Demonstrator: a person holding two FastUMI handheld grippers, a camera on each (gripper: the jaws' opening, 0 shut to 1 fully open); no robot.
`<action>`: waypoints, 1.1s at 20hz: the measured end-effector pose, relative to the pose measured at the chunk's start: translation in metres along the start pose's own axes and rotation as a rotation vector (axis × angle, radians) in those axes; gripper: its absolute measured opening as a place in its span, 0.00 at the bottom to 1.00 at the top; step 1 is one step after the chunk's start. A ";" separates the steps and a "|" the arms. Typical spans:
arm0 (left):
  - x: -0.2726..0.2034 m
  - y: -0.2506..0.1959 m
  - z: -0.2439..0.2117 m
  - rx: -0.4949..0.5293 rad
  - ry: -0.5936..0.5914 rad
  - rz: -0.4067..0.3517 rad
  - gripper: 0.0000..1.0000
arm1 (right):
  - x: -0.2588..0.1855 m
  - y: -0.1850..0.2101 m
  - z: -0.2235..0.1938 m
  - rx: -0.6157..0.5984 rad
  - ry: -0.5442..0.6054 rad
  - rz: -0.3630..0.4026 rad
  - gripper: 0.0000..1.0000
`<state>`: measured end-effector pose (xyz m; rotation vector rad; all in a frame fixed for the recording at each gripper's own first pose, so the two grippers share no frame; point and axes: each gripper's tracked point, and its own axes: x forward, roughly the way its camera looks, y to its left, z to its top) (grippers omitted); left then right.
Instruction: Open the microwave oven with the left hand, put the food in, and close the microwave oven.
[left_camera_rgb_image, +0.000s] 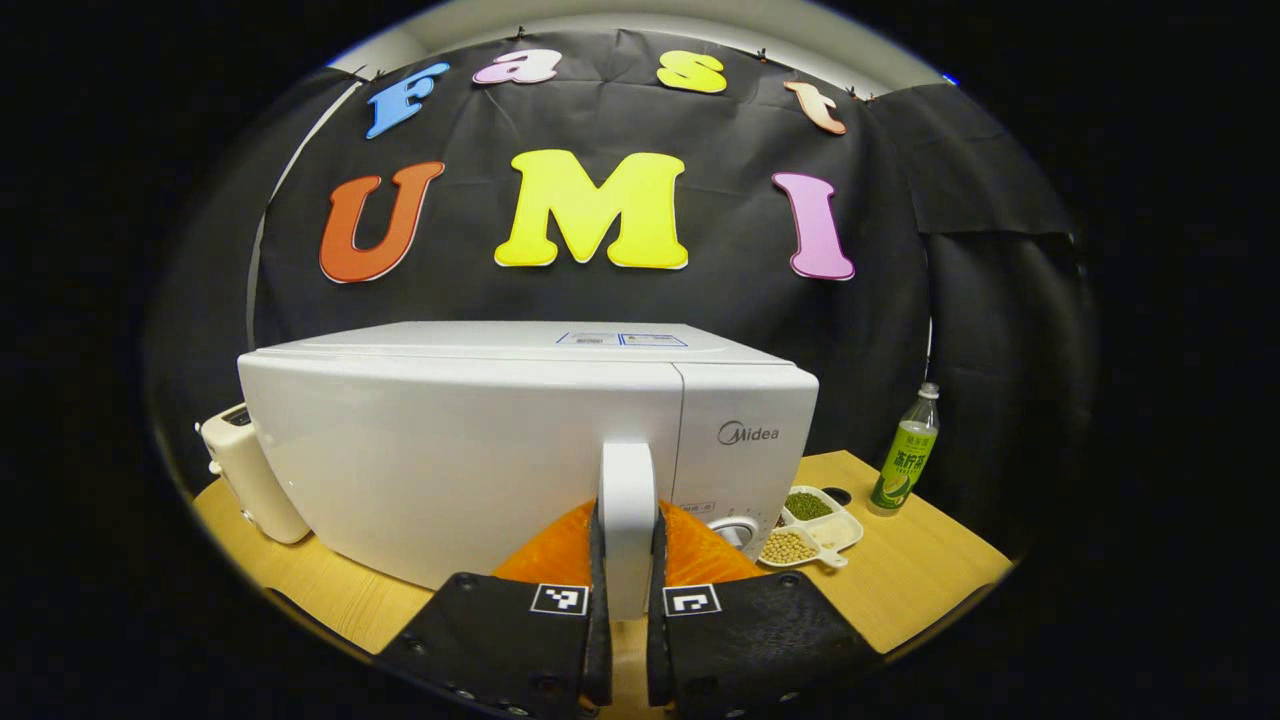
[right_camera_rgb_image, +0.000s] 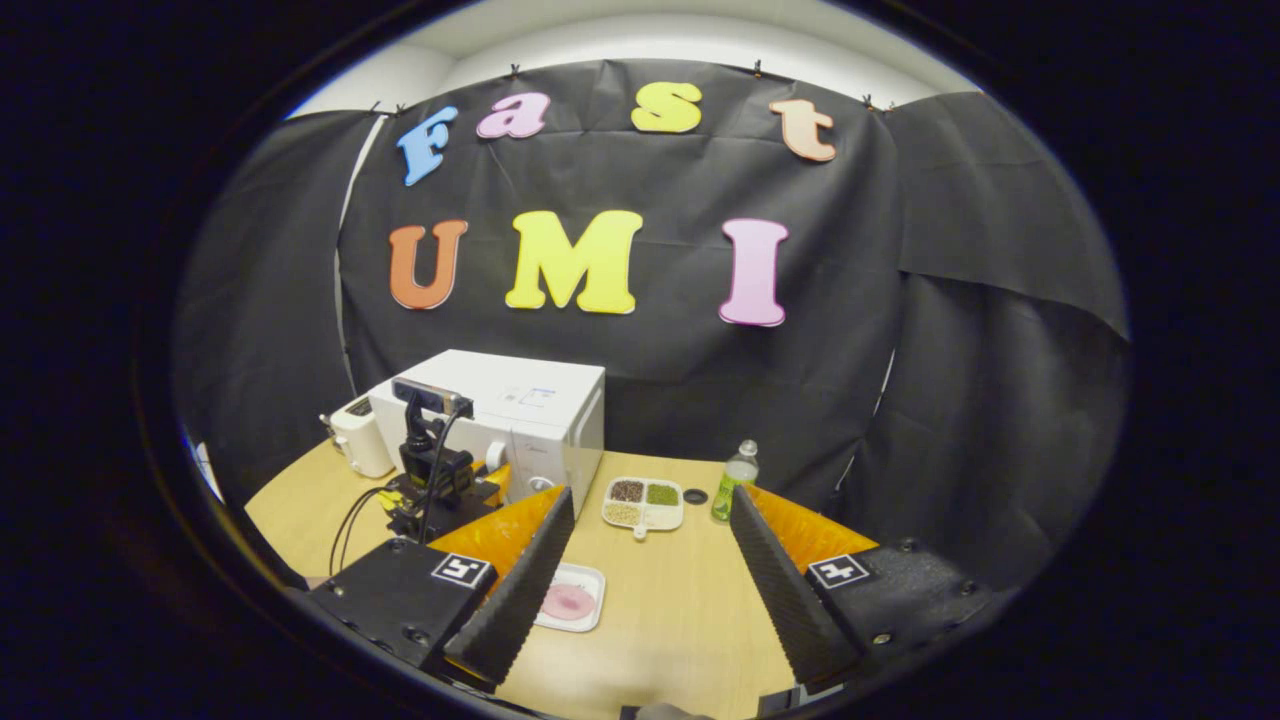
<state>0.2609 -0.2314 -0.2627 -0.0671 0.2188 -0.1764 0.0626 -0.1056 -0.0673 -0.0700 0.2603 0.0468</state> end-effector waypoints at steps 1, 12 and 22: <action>-0.001 -0.001 0.000 -0.017 0.004 -0.009 0.13 | 0.000 0.002 0.001 -0.002 0.001 0.007 1.00; -0.011 -0.002 -0.003 -0.037 0.030 -0.040 0.00 | -0.002 0.010 0.003 -0.019 0.002 0.054 0.94; -0.146 0.041 -0.031 0.040 0.032 -0.107 0.07 | -0.004 0.077 0.000 -0.050 -0.012 0.176 1.00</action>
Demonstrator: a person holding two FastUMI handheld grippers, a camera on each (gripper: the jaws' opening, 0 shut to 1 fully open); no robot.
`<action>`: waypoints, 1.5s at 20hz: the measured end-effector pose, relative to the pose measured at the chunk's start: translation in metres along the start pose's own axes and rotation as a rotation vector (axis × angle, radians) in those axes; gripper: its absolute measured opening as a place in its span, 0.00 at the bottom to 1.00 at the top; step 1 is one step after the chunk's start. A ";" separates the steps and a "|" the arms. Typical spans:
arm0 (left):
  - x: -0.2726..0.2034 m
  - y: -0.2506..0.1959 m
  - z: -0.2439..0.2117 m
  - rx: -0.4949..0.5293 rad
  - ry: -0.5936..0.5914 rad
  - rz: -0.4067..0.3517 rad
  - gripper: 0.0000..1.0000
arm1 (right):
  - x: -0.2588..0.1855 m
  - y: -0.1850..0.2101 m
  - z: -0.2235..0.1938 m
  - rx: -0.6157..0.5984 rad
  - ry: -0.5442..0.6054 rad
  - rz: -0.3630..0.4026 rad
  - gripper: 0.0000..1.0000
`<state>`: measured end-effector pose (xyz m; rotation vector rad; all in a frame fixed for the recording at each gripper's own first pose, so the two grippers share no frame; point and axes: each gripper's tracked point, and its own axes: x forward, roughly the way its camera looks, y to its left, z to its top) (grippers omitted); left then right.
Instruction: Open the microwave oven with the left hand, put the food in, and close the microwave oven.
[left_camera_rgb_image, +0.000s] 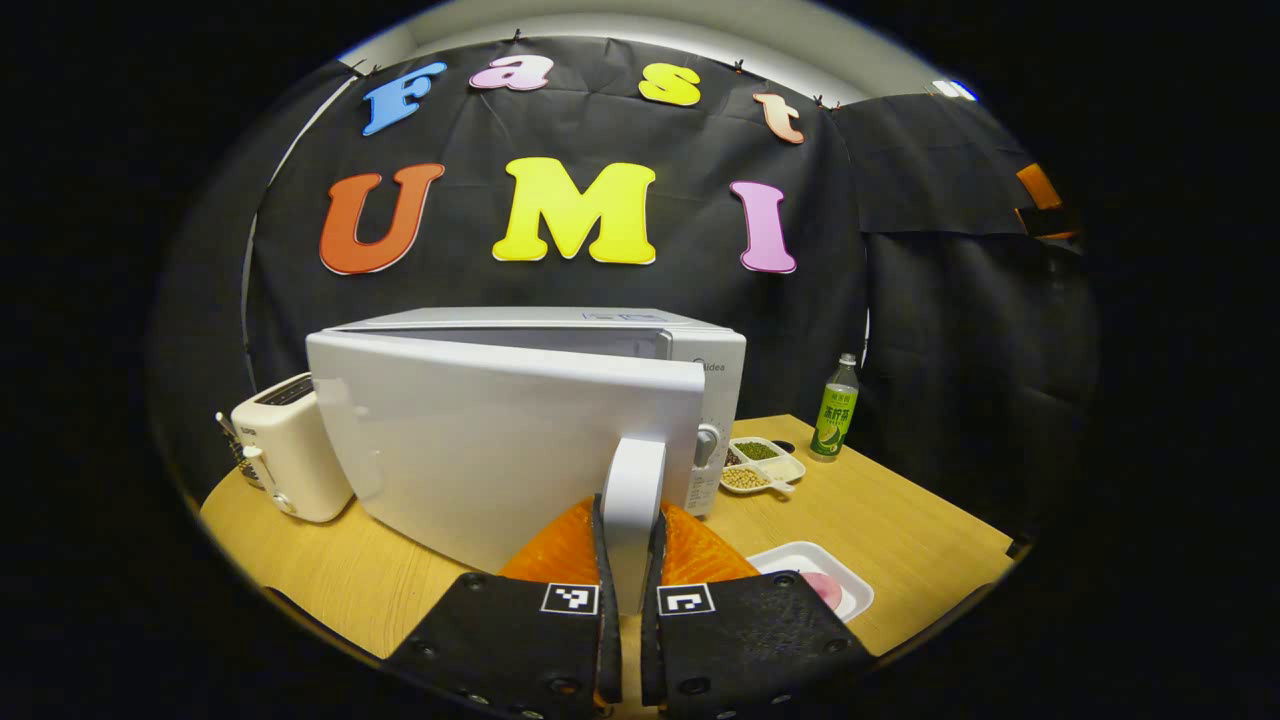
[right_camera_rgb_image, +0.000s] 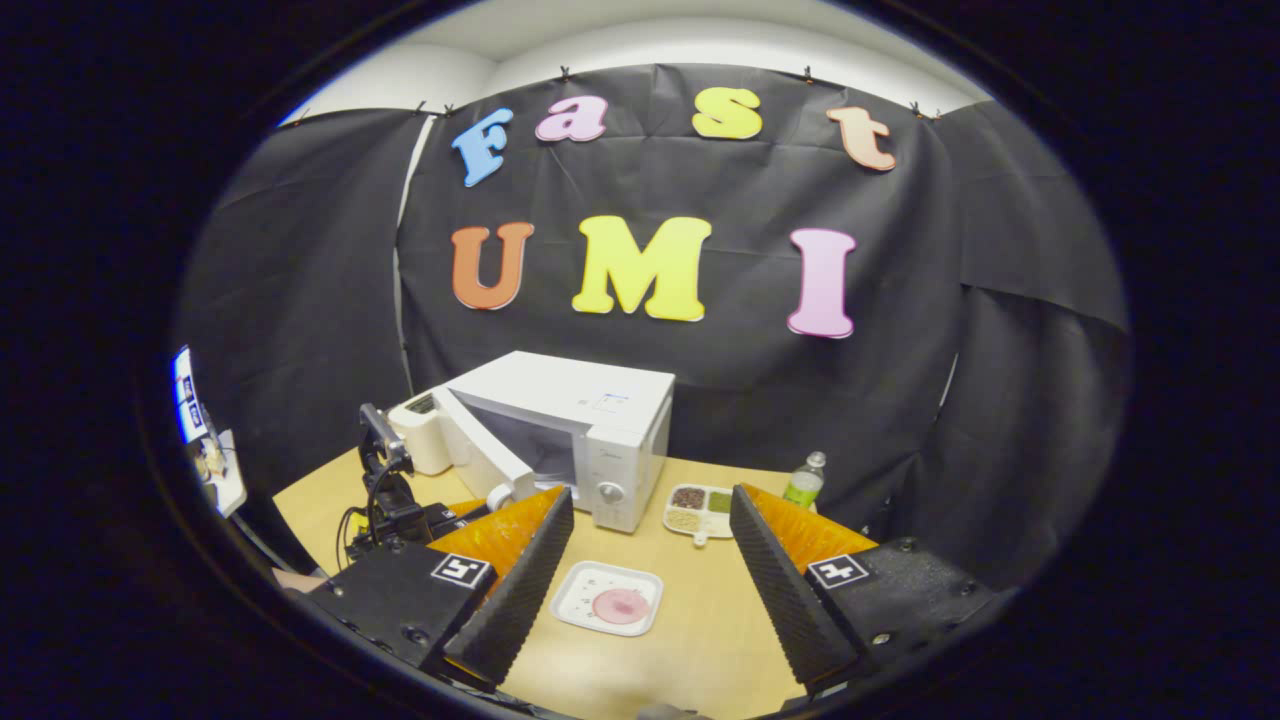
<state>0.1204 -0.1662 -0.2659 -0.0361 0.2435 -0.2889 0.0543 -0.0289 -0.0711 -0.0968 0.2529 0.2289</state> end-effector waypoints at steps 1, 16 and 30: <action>-0.013 0.007 -0.003 0.016 0.006 0.015 0.10 | 0.001 0.011 -0.001 -0.009 0.002 0.022 1.00; -0.154 0.163 -0.029 0.048 0.083 0.254 0.92 | -0.016 0.138 -0.006 0.007 -0.011 0.163 1.00; -0.249 0.276 -0.028 0.005 0.087 0.450 0.91 | 0.001 0.166 -0.019 0.121 -0.020 0.184 1.00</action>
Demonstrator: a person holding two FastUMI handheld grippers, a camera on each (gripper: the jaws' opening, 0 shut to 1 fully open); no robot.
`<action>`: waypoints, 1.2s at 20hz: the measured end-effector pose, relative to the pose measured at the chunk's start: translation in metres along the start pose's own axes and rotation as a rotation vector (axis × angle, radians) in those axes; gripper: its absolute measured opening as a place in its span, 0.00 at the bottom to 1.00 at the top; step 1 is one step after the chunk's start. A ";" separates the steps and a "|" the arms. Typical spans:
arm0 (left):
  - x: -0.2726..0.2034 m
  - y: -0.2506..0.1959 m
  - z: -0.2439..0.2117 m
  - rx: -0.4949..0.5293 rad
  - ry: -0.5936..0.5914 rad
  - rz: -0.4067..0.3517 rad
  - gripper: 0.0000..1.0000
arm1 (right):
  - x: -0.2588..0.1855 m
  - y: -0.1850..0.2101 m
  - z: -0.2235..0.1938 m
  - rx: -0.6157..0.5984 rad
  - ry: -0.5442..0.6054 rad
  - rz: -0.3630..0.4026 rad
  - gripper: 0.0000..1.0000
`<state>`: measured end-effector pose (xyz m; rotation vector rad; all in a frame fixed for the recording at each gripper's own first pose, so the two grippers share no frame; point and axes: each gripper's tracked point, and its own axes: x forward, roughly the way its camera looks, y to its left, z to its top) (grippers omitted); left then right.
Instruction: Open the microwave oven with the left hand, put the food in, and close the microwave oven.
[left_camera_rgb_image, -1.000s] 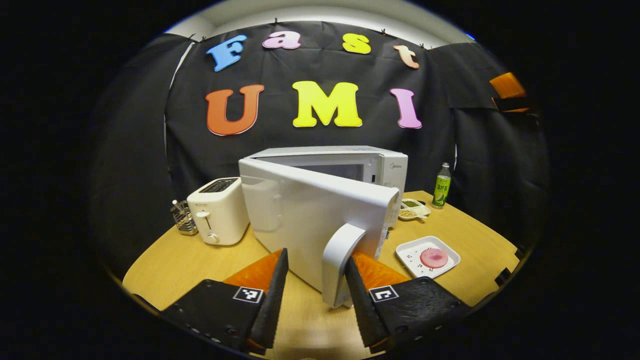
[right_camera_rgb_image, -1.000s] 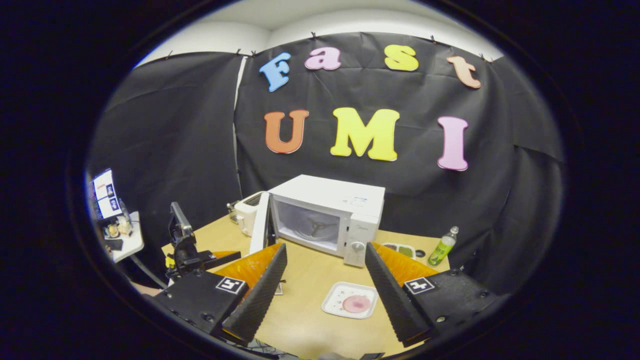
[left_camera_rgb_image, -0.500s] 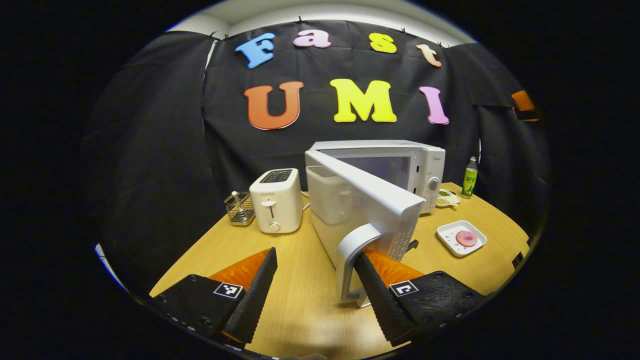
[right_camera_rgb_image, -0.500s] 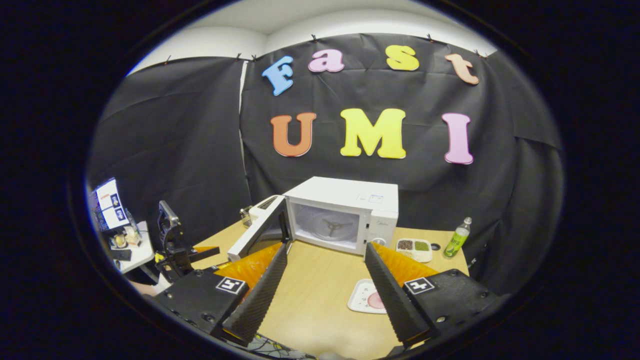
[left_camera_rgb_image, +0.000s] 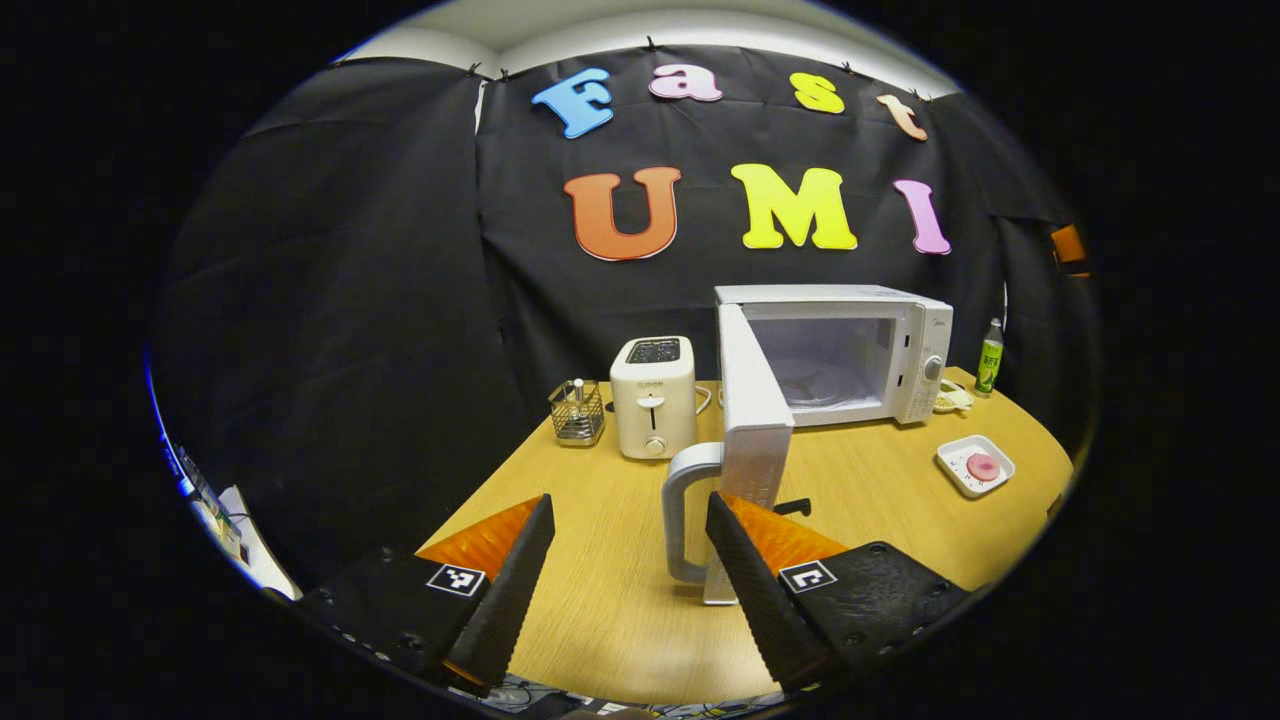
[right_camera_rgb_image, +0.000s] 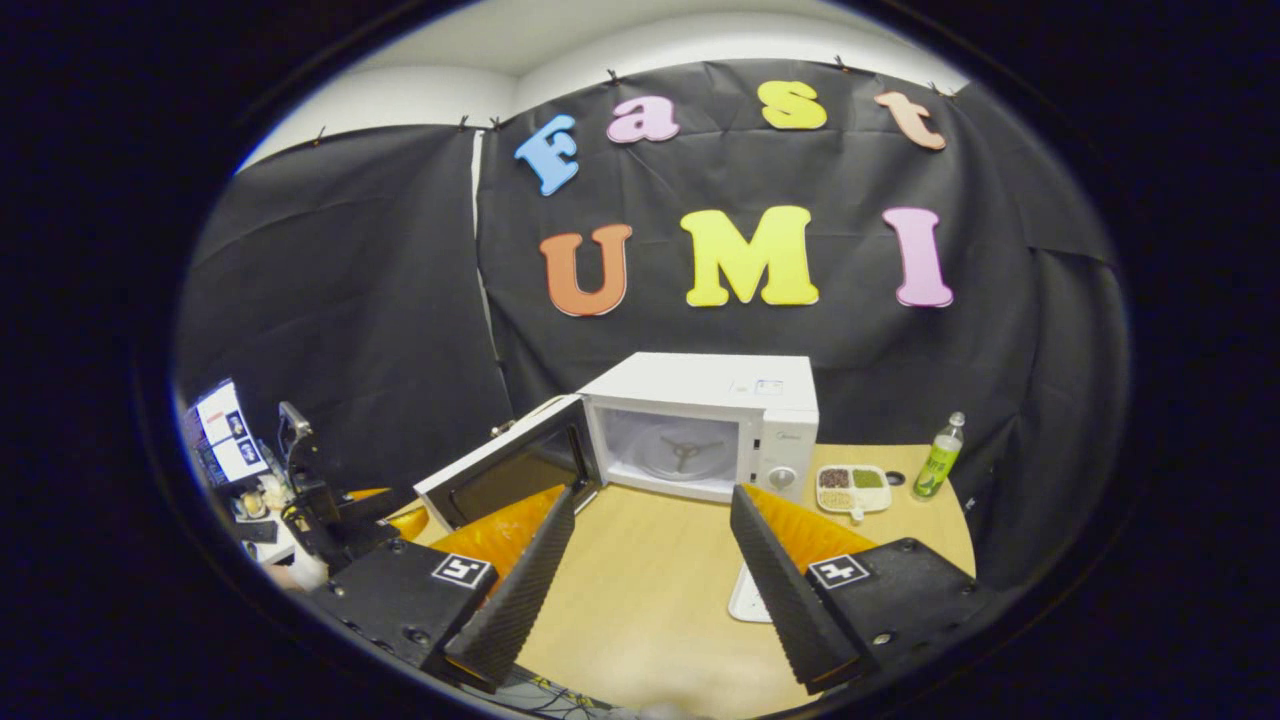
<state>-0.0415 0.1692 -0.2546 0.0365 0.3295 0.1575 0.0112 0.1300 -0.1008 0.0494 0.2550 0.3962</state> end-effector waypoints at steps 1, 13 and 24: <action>-0.006 -0.003 -0.001 -0.007 0.002 -0.010 0.91 | 0.004 -0.006 -0.004 0.013 0.009 -0.007 1.00; -0.040 -0.129 0.063 -0.066 -0.086 -0.241 0.91 | 0.052 -0.146 -0.118 0.079 0.257 -0.190 0.90; -0.040 -0.216 0.116 -0.044 -0.091 -0.264 0.91 | 0.116 -0.244 -0.256 0.324 0.591 -0.142 0.48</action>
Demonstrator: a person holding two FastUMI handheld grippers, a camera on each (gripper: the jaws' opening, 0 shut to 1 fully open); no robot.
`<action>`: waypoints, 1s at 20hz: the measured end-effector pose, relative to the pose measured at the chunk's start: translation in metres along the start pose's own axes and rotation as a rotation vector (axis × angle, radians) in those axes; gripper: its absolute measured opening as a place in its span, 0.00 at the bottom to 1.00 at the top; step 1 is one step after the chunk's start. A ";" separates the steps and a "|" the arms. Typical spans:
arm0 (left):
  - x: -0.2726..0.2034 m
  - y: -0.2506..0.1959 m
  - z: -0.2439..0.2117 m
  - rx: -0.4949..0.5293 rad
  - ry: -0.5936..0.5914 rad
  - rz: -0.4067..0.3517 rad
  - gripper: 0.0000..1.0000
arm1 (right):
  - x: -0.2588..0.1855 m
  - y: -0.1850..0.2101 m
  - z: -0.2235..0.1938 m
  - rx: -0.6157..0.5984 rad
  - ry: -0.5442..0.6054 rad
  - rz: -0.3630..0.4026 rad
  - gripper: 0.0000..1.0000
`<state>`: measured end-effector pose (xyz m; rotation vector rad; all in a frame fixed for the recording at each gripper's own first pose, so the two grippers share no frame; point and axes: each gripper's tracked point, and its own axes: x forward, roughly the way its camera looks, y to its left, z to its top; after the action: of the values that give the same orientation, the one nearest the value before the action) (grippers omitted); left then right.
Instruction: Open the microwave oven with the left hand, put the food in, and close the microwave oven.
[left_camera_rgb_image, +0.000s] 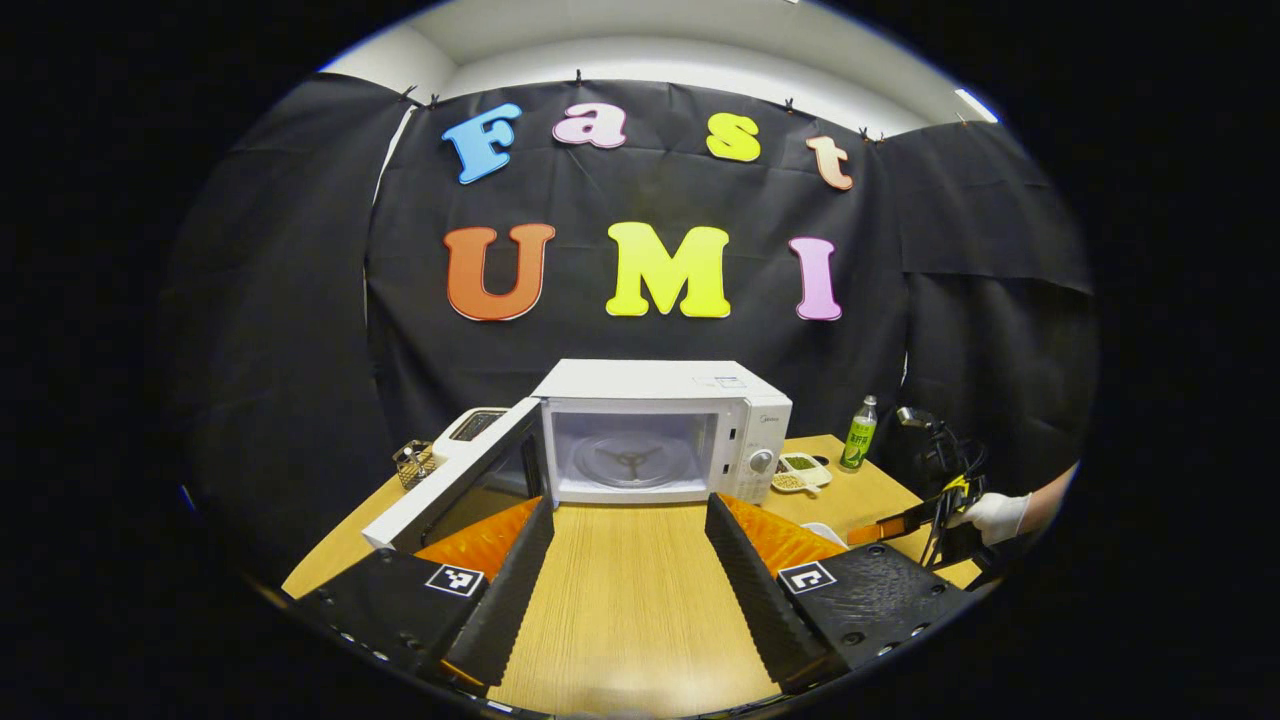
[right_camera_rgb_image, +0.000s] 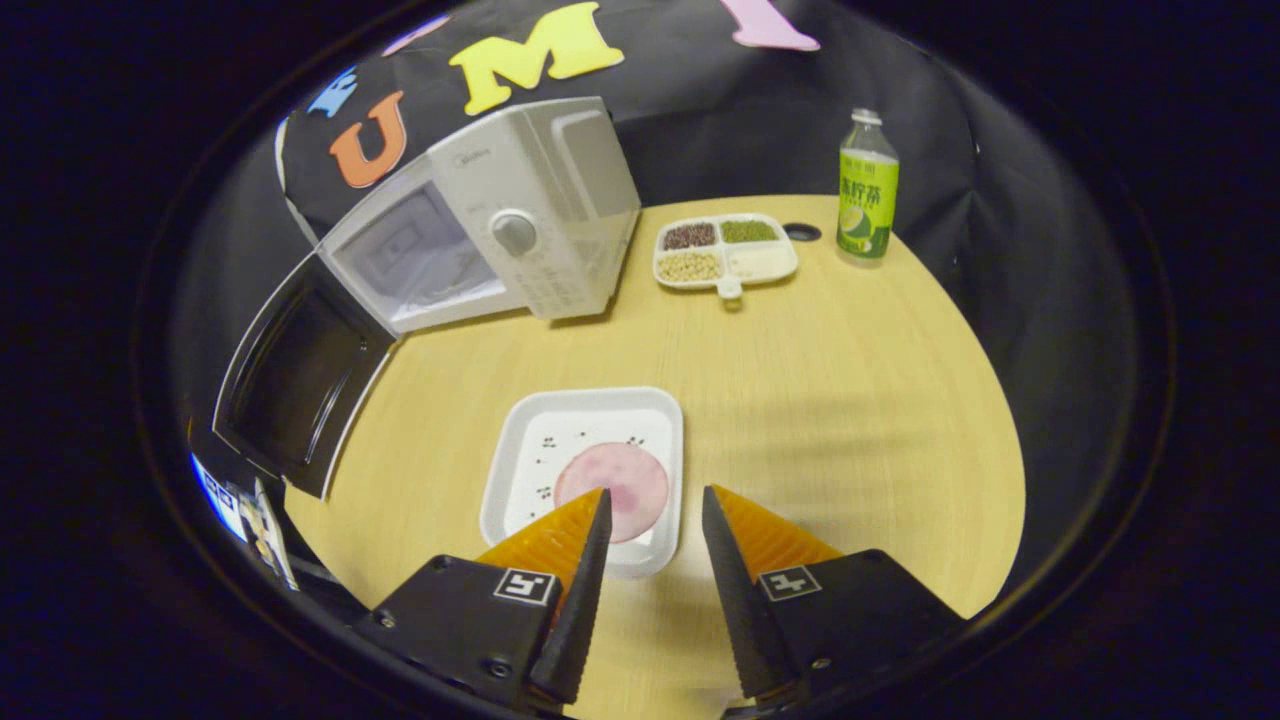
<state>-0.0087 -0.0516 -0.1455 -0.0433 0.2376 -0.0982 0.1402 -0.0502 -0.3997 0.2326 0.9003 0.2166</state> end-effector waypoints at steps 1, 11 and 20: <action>0.002 -0.005 0.001 0.002 0.007 0.009 0.91 | 0.009 0.000 -0.002 0.019 0.032 0.027 0.48; 0.002 -0.049 0.005 0.012 0.047 0.082 0.91 | 0.045 -0.011 0.006 0.087 0.193 0.150 0.29; 0.015 -0.072 0.016 -0.019 0.057 0.087 0.91 | 0.049 -0.013 0.006 0.096 0.228 0.229 0.04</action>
<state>0.0025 -0.1239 -0.1295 -0.0487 0.2972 -0.0105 0.1758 -0.0494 -0.4365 0.4070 1.1114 0.4194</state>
